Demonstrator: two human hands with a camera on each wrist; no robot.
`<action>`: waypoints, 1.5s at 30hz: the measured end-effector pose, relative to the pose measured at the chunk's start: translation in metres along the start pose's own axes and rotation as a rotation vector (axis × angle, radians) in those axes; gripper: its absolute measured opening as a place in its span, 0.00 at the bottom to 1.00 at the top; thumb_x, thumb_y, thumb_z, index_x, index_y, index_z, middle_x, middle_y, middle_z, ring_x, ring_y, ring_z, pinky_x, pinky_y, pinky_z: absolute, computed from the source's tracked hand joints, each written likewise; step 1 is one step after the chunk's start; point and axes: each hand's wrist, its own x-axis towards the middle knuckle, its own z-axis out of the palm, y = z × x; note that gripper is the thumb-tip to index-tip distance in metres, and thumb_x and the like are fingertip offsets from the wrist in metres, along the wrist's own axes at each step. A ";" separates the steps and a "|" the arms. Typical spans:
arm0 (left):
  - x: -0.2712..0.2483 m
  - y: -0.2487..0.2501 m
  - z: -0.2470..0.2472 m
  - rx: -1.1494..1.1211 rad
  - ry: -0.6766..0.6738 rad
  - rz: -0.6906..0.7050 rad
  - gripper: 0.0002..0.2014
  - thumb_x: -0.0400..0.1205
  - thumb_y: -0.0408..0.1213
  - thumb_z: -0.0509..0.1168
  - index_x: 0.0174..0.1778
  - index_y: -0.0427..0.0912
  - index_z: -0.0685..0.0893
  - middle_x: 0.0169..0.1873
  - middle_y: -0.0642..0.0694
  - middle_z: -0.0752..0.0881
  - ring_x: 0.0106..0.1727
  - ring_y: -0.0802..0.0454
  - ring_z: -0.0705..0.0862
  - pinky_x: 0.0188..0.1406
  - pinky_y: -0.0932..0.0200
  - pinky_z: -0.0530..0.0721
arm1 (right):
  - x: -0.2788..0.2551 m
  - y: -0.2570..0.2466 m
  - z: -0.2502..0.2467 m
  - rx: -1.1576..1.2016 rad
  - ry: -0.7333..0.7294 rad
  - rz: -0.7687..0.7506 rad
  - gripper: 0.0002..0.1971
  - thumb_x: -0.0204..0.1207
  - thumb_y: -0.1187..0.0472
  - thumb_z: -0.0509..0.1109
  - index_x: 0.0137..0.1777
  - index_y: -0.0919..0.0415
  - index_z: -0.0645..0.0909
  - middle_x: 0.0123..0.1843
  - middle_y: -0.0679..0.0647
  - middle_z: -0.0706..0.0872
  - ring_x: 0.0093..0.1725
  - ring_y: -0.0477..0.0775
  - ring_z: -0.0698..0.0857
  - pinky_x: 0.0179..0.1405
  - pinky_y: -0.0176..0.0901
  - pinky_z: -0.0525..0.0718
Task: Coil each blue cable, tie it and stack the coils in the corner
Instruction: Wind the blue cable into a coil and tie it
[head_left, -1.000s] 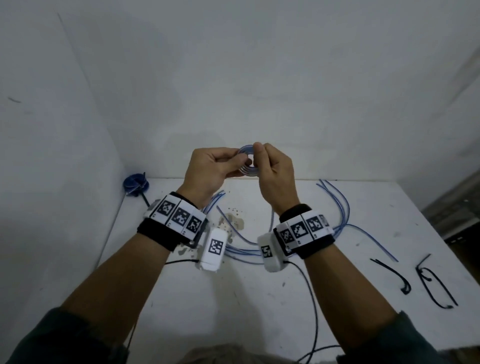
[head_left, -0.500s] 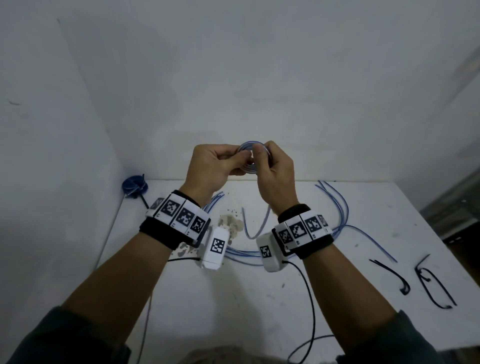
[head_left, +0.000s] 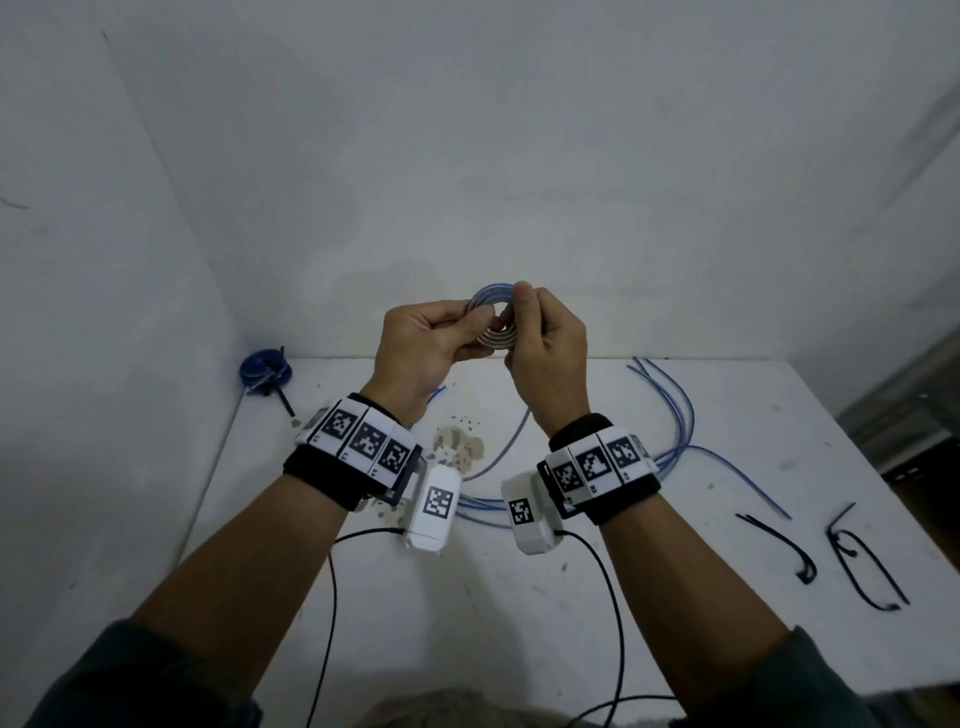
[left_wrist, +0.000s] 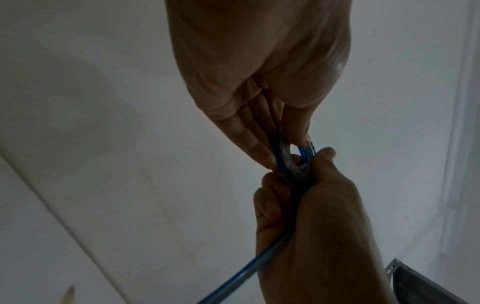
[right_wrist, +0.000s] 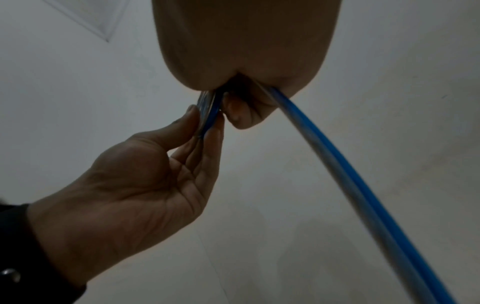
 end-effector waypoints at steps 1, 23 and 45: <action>0.001 -0.001 0.001 -0.001 0.019 0.009 0.09 0.81 0.29 0.69 0.54 0.30 0.89 0.45 0.36 0.92 0.46 0.43 0.92 0.47 0.55 0.89 | 0.000 0.000 0.002 -0.003 0.028 0.011 0.19 0.86 0.50 0.63 0.32 0.53 0.76 0.26 0.48 0.77 0.26 0.55 0.75 0.27 0.47 0.75; 0.002 0.002 -0.018 0.288 -0.141 0.033 0.07 0.81 0.31 0.71 0.51 0.31 0.90 0.42 0.34 0.92 0.45 0.41 0.92 0.45 0.52 0.91 | 0.019 0.002 -0.015 -0.346 -0.340 -0.185 0.19 0.86 0.54 0.62 0.31 0.55 0.72 0.23 0.43 0.71 0.25 0.42 0.71 0.28 0.29 0.65; 0.001 -0.006 -0.001 0.019 0.119 0.015 0.08 0.80 0.31 0.72 0.51 0.32 0.91 0.41 0.37 0.92 0.41 0.45 0.90 0.48 0.50 0.91 | -0.018 0.017 0.008 -0.119 -0.049 -0.083 0.11 0.86 0.54 0.61 0.45 0.58 0.77 0.32 0.46 0.80 0.30 0.39 0.75 0.30 0.35 0.73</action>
